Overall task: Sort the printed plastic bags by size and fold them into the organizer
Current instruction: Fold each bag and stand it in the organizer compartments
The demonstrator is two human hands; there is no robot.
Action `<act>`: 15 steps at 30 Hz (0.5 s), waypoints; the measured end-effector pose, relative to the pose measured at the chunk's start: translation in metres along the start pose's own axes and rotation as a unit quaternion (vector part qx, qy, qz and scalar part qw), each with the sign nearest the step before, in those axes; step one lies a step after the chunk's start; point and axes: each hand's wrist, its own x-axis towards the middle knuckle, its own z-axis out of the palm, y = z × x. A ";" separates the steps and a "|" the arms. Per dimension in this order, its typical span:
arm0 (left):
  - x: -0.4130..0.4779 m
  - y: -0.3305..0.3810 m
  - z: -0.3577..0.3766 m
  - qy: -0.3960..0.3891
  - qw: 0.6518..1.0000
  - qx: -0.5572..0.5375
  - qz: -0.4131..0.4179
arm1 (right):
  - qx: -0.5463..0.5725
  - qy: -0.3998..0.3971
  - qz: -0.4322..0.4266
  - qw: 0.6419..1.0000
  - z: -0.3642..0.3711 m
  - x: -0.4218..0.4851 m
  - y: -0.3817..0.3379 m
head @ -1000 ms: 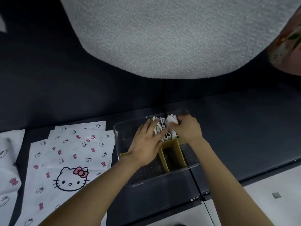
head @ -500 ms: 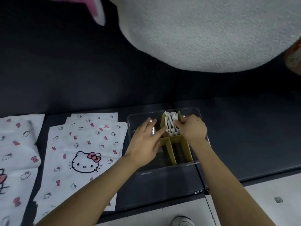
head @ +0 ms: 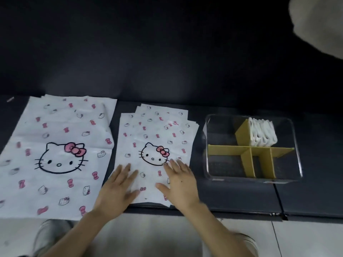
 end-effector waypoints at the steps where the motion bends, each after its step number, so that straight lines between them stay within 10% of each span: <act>1: -0.005 -0.004 0.001 -0.013 1.000 -0.003 -0.001 | -0.038 -0.036 -0.005 0.999 0.014 -0.001 0.000; 15: -0.029 -0.028 0.000 0.107 0.985 -0.077 0.113 | 0.063 0.132 -0.023 0.989 0.042 -0.028 0.004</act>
